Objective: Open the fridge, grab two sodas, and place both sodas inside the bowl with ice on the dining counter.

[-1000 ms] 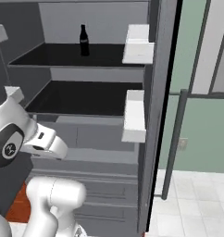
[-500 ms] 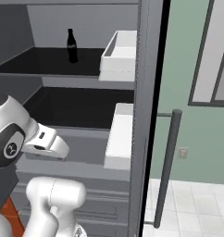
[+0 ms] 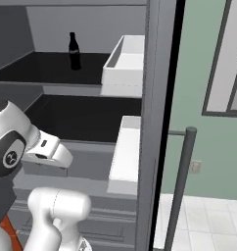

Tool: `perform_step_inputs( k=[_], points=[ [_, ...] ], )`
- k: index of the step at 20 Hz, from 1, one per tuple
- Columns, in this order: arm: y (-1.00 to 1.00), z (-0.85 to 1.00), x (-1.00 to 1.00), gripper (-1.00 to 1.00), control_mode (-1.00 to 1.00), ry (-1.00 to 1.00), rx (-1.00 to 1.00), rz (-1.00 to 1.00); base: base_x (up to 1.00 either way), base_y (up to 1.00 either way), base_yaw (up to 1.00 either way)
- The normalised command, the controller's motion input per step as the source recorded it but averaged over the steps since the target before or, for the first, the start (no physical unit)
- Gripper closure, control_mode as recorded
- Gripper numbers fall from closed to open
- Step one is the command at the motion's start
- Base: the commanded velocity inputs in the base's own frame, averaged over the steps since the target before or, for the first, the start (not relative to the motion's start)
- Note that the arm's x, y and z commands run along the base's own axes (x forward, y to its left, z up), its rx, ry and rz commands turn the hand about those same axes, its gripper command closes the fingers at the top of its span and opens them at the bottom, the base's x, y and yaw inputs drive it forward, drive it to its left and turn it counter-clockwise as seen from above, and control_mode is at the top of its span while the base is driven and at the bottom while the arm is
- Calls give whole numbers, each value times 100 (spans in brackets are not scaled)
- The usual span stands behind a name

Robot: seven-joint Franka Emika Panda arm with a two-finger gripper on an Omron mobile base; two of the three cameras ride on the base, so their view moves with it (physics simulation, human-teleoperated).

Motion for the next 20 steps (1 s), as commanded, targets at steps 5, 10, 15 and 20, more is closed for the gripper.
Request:
perform_step_inputs(
  k=[5, 10, 15, 20],
  points=[
    [0, 0, 0, -100, 100, 0, 0, 0, 64, 20, 12],
    [0, 0, 0, -100, 100, 0, 0, 0, 71, 23, 18],
    [4, 13, 28, -100, -100, -14, 15, 16, 11, 2, 4],
    [1, 51, 28, -100, -100, -26, 21, 19, 0, 0, 0]
  ],
)
